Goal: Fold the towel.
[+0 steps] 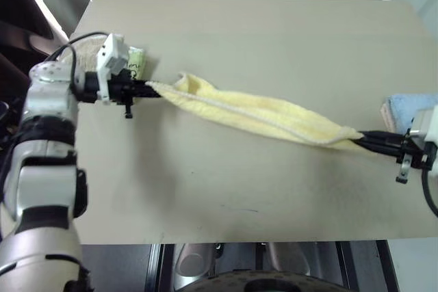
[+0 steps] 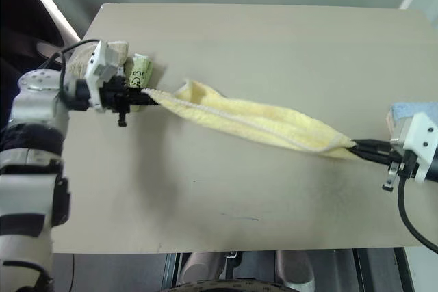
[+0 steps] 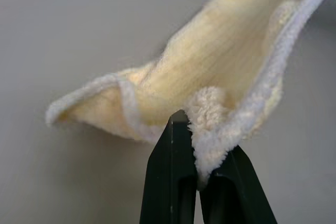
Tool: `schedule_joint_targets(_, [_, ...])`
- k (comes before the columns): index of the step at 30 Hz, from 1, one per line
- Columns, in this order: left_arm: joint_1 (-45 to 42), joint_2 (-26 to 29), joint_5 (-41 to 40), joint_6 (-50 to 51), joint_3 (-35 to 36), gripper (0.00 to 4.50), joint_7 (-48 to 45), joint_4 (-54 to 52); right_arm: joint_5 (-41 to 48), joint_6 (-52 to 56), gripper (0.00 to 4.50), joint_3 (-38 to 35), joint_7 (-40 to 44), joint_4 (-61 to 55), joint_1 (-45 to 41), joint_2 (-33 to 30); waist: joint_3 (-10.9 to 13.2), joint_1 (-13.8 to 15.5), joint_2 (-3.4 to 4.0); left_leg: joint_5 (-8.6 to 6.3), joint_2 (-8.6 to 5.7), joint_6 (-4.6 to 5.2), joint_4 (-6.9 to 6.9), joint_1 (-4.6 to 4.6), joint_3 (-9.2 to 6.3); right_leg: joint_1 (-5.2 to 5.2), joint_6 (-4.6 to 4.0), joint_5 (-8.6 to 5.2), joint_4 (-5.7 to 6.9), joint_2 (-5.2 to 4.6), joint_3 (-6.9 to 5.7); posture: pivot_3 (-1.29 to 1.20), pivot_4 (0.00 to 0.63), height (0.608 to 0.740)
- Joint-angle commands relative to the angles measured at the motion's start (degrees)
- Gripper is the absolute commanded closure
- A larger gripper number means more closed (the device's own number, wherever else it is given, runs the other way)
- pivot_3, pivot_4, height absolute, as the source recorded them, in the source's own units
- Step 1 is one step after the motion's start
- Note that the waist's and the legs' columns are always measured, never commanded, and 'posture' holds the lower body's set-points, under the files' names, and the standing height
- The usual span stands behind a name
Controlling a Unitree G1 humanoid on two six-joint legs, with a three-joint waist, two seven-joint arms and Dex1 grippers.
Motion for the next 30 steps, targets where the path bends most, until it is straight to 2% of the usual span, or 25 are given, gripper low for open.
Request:
schedule_joint_targets(1, [2.49, 2.7, -5.57, 6.07, 0.7, 4.48, -3.05, -9.19, 1.75, 0.54, 4.5, -2.2, 0.53, -4.15, 1.76, 0.24, -0.02, 0.04, -0.03, -0.01, 0.0, 0.0, 0.0, 0.1, -0.01, 0.11, -0.22, -0.09, 0.0, 0.0, 0.0, 0.0, 0.15, 0.733])
schedule_joint_targets(7, [5.76, 3.02, -6.97, 10.51, 2.08, 4.48, -3.05, -14.59, -0.06, 0.4, 4.5, -0.26, 1.04, -5.26, 4.5, -0.15, -0.04, 0.13, -0.07, -0.33, -0.09, 0.33, -0.01, 0.96, -0.2, 1.06, -0.35, -0.14, -0.06, -0.01, 0.03, 0.0, 0.15, 0.733])
schedule_joint_targets(10, [6.01, 2.97, -6.81, 11.06, 2.45, 4.48, -3.05, -15.16, -0.06, 0.36, 4.5, -0.24, 0.99, -5.28, 4.56, -0.18, -0.04, -0.16, -0.07, -0.4, -0.08, 0.37, -0.02, 0.99, -0.22, 1.03, -0.44, -0.07, -0.04, 0.06, 0.04, 0.0, 0.15, 0.733])
schedule_joint_targets(13, [6.13, 2.89, -6.64, 11.36, 2.72, 4.48, -3.05, -15.45, -0.06, 0.36, 4.5, -0.23, 0.98, -5.28, 4.56, -0.19, -0.04, -0.23, -0.07, -0.11, -0.04, -0.15, -0.07, 1.0, -0.26, 0.99, -0.46, -0.07, -0.04, 0.16, 0.1, 0.0, 0.15, 0.733])
schedule_joint_targets(30, [6.22, 2.77, -6.42, 11.64, 3.01, 4.48, -3.05, -15.66, -0.06, 0.36, 4.5, -0.23, 0.98, -5.28, 4.56, -0.18, -0.04, -0.21, -0.07, -0.23, -0.03, -0.27, -0.16, 0.97, -0.34, 0.96, -0.52, -0.28, -0.05, 0.22, 0.15, 0.0, 0.15, 0.733])
